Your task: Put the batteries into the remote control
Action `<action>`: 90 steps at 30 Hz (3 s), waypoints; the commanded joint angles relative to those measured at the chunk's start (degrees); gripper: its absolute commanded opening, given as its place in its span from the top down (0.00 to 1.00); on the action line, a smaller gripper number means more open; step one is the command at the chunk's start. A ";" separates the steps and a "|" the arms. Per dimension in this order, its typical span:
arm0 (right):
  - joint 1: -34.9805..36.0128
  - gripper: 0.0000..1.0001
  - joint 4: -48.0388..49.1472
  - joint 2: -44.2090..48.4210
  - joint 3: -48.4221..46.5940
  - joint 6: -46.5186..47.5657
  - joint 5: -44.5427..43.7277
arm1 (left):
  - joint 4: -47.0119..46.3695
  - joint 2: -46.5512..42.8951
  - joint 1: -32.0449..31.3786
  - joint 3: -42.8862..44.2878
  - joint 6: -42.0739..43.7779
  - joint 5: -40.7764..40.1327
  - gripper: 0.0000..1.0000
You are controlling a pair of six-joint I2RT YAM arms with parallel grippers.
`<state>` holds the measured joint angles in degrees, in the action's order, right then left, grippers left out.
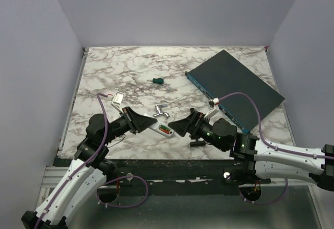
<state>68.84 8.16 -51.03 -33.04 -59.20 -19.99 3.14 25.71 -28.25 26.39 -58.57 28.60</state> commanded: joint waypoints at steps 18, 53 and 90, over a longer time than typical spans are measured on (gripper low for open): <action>0.14 0.00 3.30 -12.06 -5.95 -10.32 -3.76 | 0.12 -0.38 0.04 -2.50 -4.89 -8.65 1.00; 0.15 0.12 7.08 -15.06 -5.05 -11.48 -0.59 | 2.73 -2.87 0.04 -1.94 -4.36 -10.95 1.00; 0.10 0.29 9.60 -15.72 -2.76 -13.84 0.09 | 2.84 -4.25 0.15 -2.13 -4.98 -10.87 1.00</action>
<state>68.79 16.21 -67.05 -36.36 -72.03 -20.62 7.03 22.13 -28.23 24.40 -62.87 18.63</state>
